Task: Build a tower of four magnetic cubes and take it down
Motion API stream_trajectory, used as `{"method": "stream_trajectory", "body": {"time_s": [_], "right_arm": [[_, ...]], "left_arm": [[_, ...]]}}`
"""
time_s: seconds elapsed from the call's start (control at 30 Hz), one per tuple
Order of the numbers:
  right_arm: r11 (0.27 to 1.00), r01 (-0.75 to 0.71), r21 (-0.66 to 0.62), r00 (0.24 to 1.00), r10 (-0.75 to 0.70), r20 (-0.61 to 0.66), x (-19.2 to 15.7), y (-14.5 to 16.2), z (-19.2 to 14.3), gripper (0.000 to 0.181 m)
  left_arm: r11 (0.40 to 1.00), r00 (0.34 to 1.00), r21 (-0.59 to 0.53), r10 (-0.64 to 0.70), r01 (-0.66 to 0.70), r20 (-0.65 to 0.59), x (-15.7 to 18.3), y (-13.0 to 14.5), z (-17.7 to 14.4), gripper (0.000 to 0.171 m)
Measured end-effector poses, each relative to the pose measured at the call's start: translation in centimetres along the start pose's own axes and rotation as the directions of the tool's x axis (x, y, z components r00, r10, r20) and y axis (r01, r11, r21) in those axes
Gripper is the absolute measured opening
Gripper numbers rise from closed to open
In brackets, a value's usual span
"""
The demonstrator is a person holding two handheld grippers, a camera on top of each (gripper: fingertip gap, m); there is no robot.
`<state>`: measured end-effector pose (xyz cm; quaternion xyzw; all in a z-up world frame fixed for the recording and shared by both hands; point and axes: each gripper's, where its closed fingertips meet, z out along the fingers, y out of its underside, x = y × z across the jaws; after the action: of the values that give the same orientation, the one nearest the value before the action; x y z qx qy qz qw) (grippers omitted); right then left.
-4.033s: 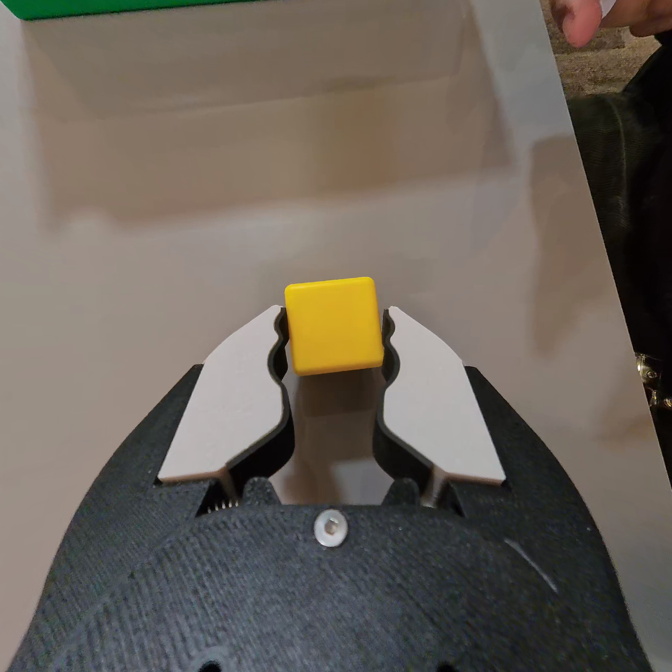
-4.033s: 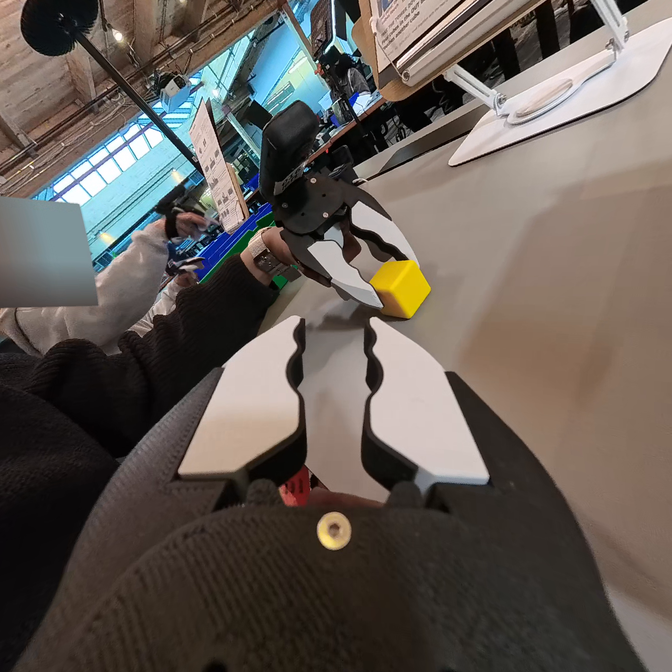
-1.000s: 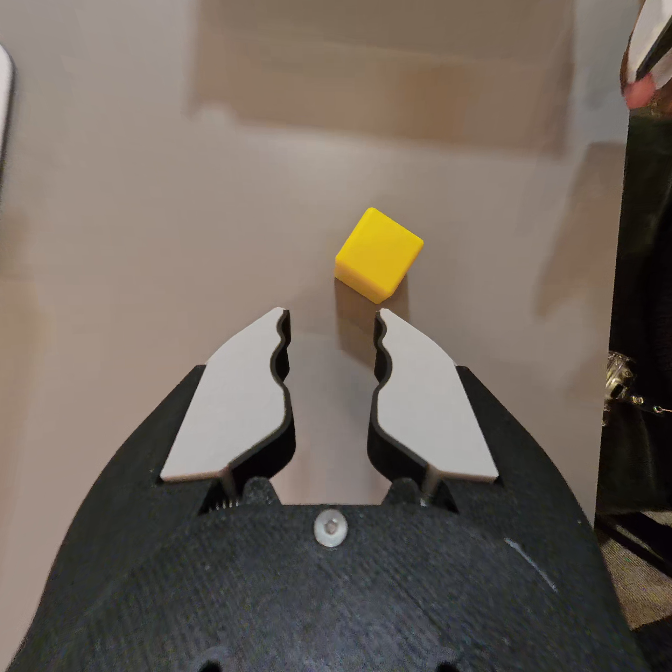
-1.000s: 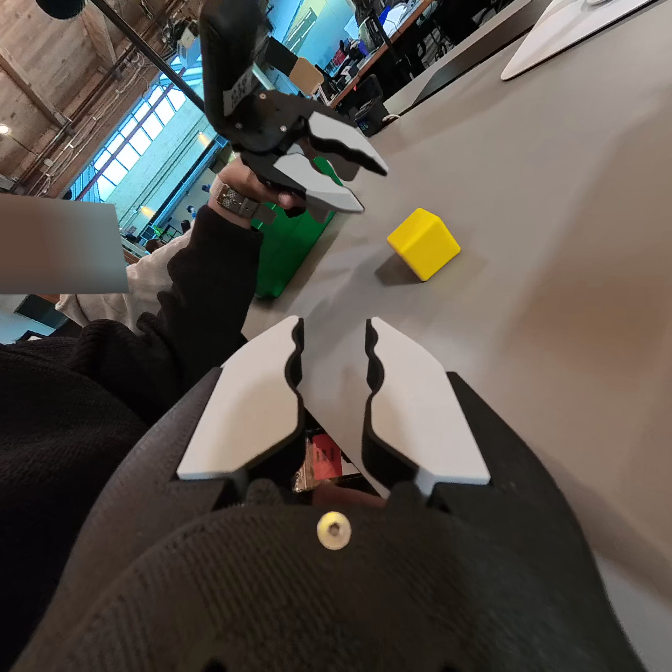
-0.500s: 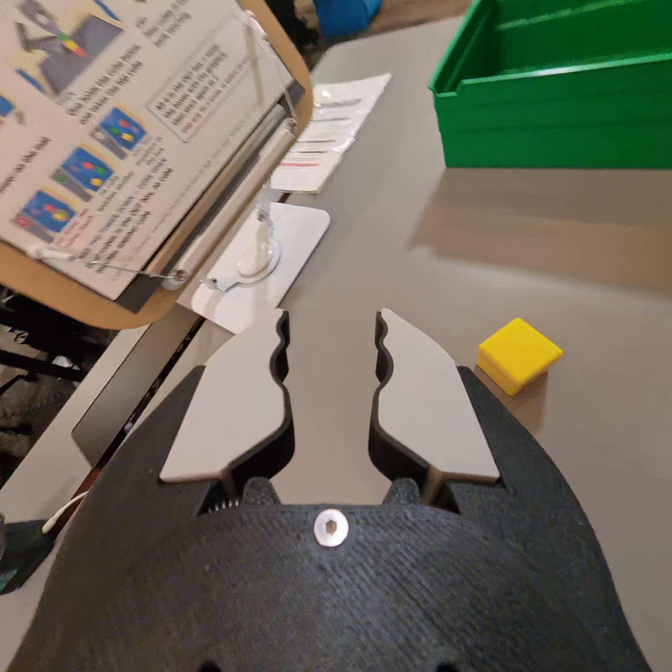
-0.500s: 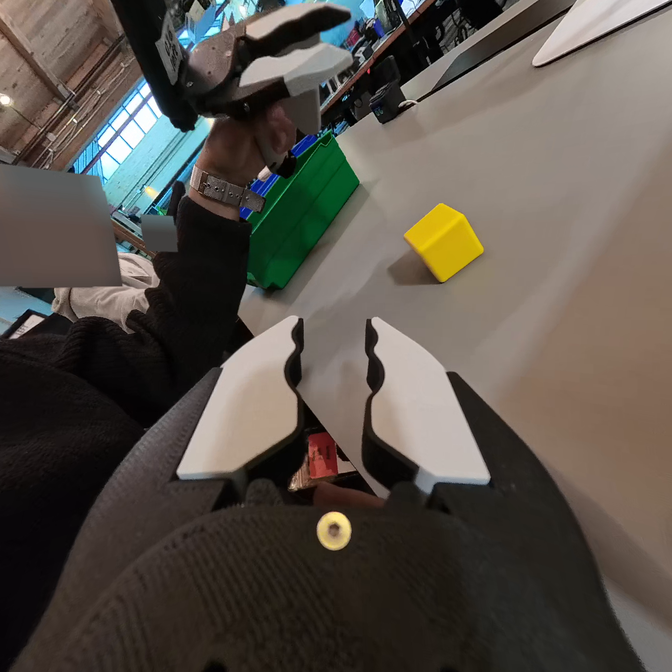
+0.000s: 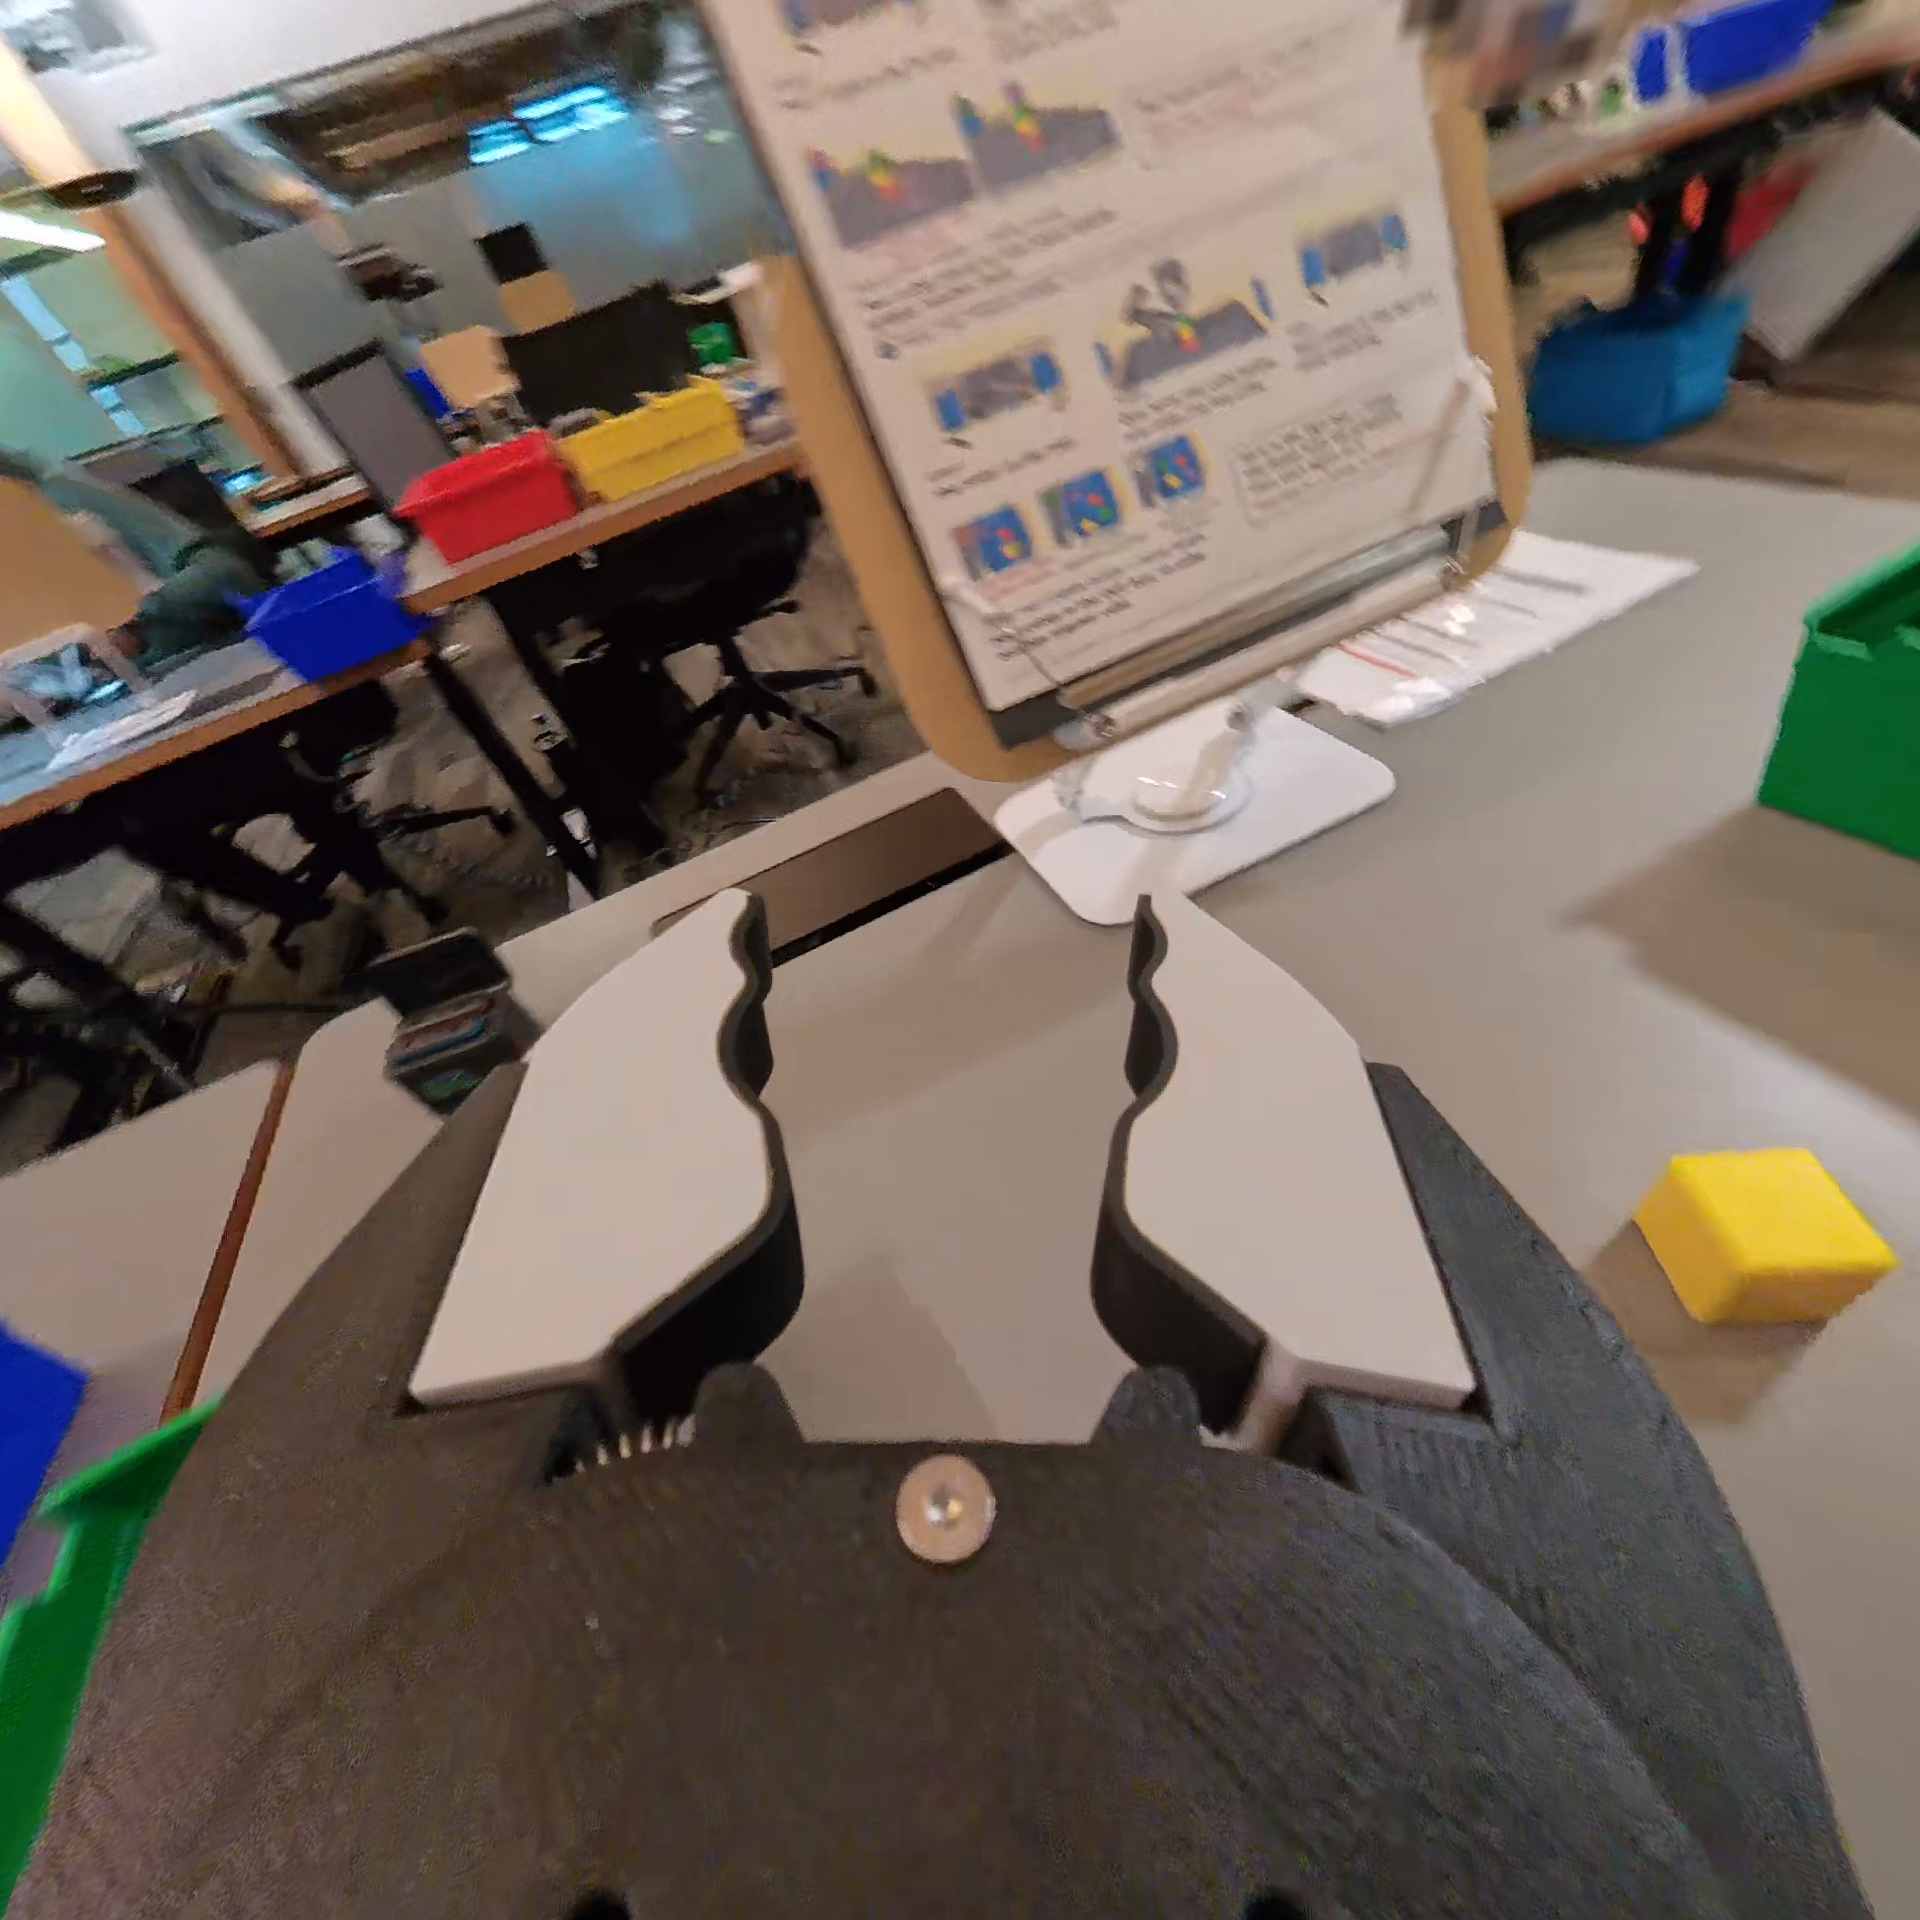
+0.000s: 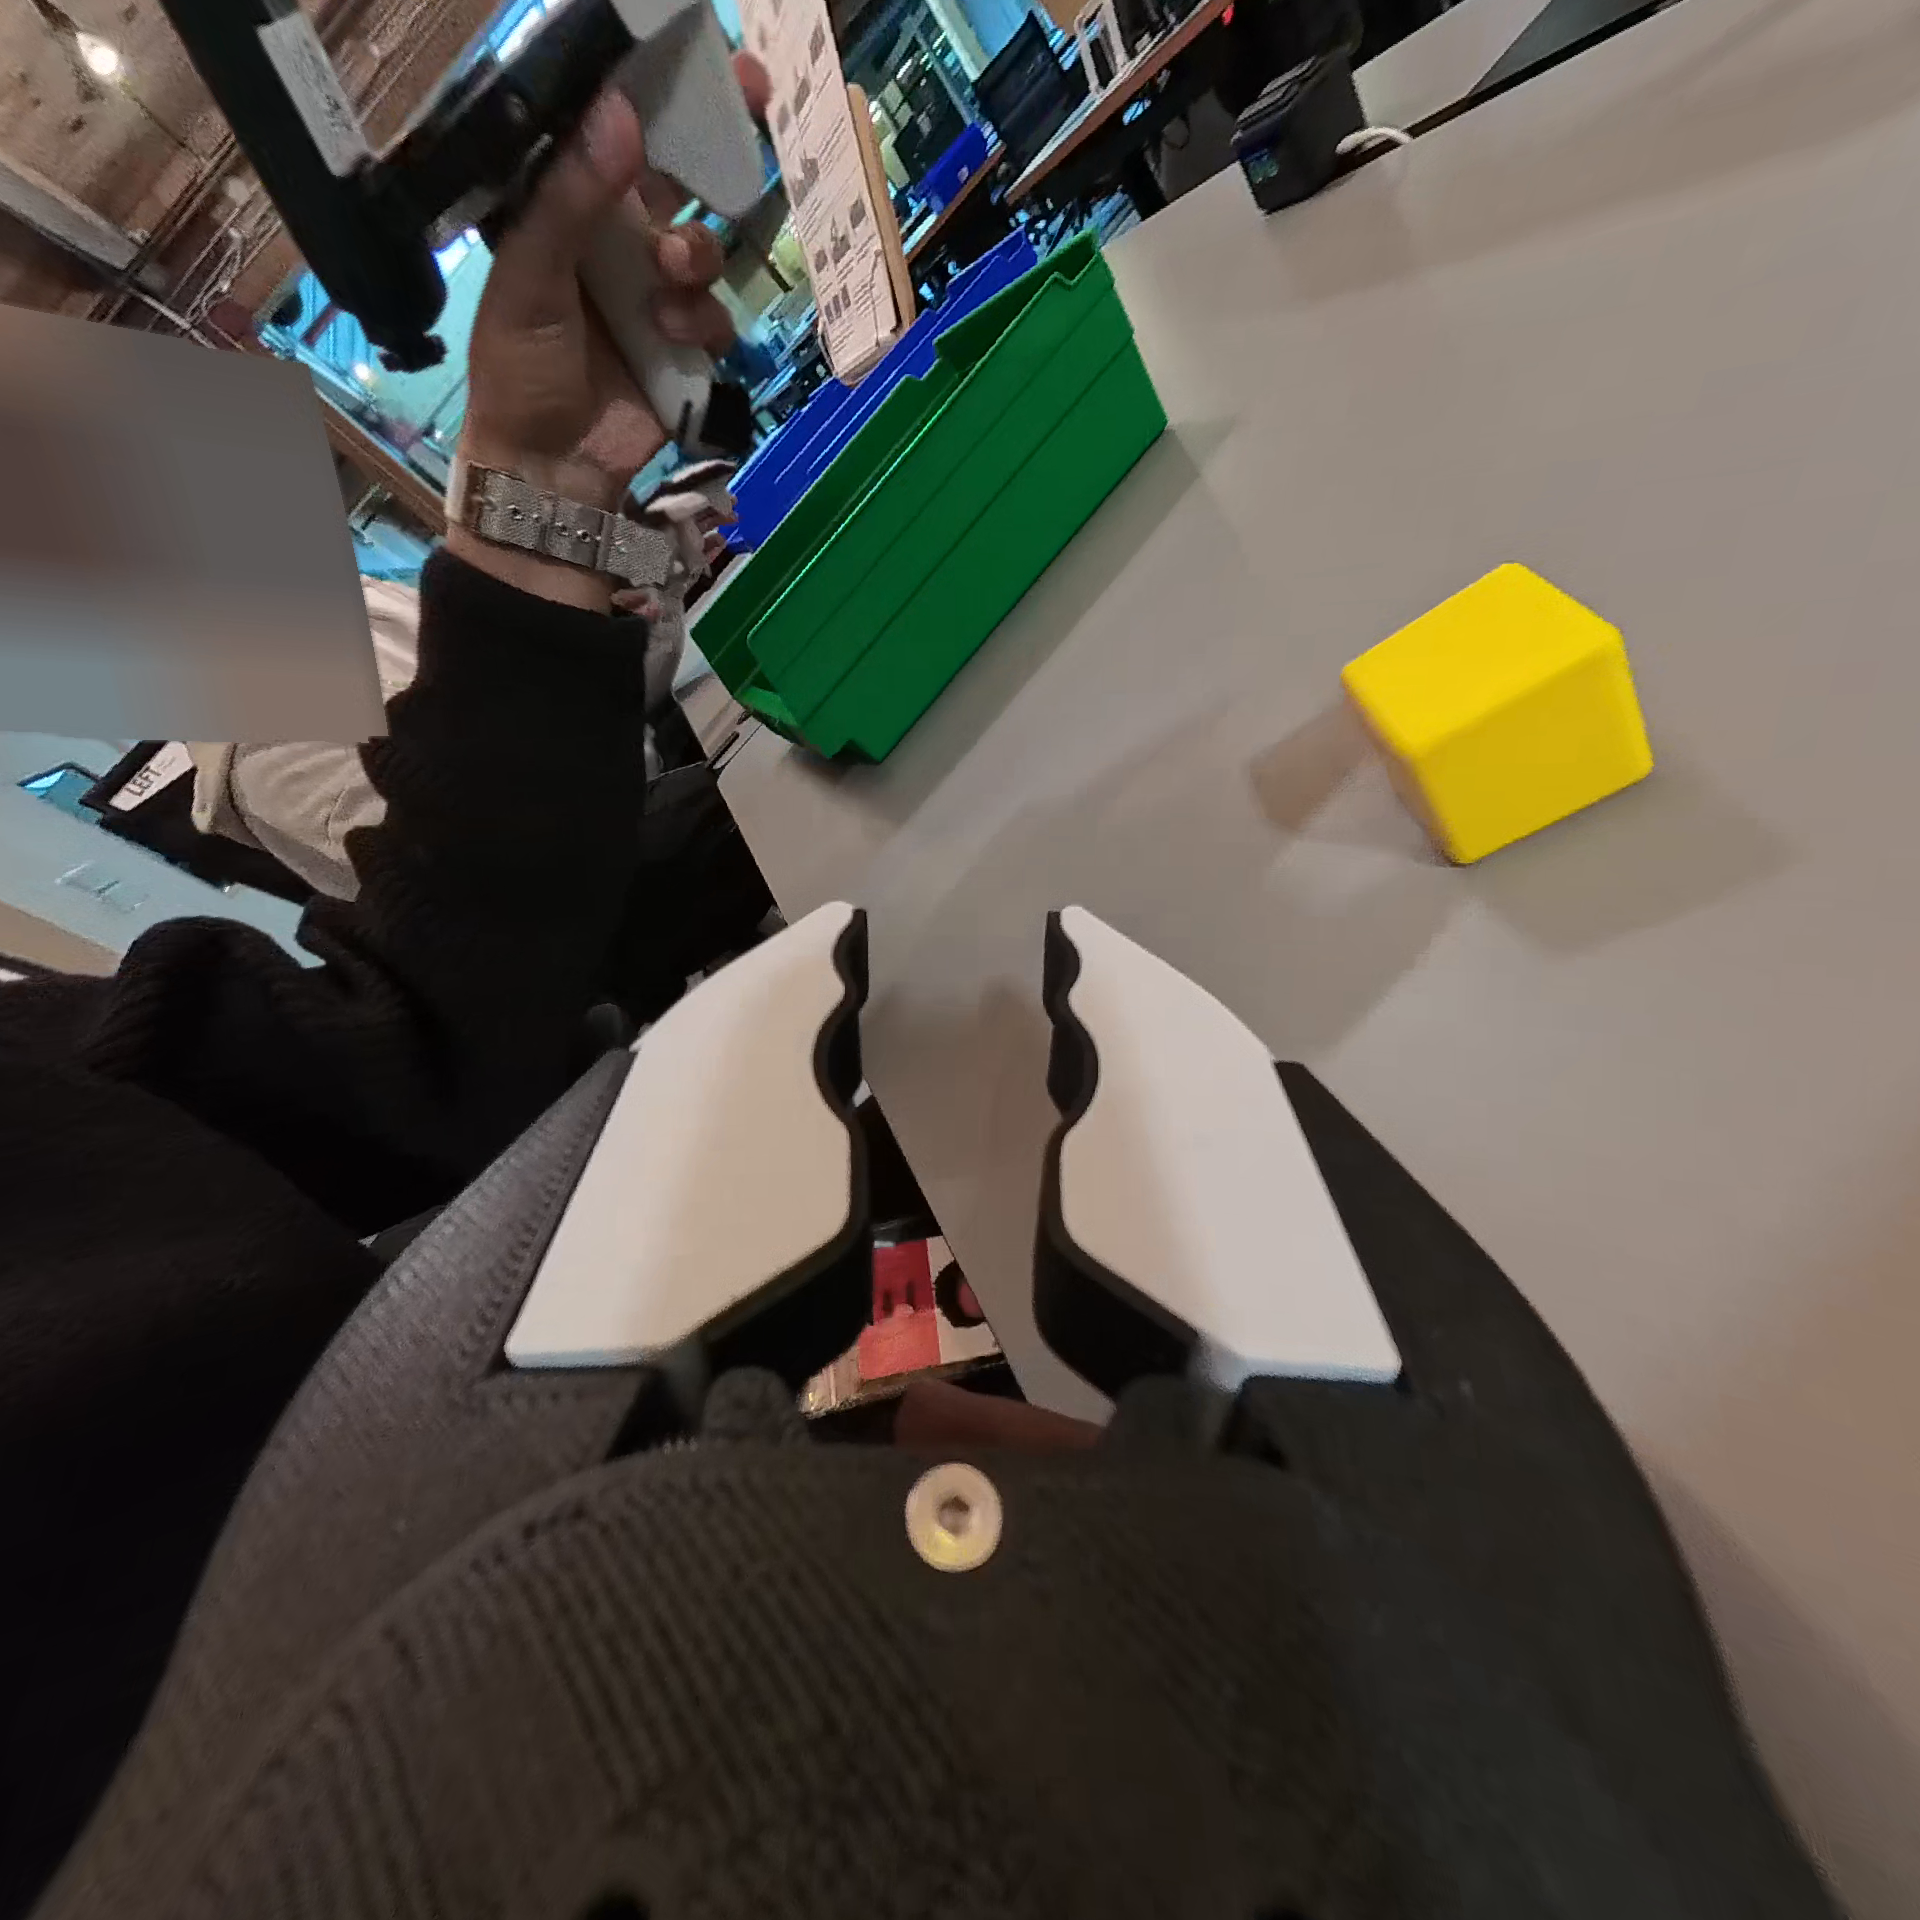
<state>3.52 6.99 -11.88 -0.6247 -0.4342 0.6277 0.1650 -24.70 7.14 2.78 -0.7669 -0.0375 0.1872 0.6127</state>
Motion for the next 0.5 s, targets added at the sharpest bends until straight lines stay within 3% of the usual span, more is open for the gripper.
{"method": "stream_trajectory", "body": {"time_s": [0.1, 0.23, 0.33, 0.5], "right_arm": [[1.000, 0.007, -0.023, 1.000, -0.006, 0.020, -0.3, 0.2, 1.0, 0.033], [0.999, -0.002, -0.040, 0.999, 0.004, 0.052, -0.9, 0.4, 1.8, 0.033], [0.999, -0.006, -0.047, 0.998, 0.009, 0.064, -1.1, 0.4, 2.1, 0.033], [0.999, 0.015, -0.052, 0.998, -0.012, 0.057, -1.1, 0.5, 2.1, 0.033]], "left_arm": [[0.976, 0.971, 0.061, -0.216, 0.211, 0.097, -3.5, -0.9, -3.1, 0.068], [0.865, 0.884, 0.232, -0.465, 0.445, 0.039, -6.6, -3.4, -8.3, 0.064], [0.834, 0.857, 0.296, -0.508, 0.466, 0.083, -8.8, -3.4, -11.2, 0.059], [0.841, 0.838, 0.251, -0.524, 0.479, 0.156, -10.4, -1.0, -12.6, 0.059]]}}
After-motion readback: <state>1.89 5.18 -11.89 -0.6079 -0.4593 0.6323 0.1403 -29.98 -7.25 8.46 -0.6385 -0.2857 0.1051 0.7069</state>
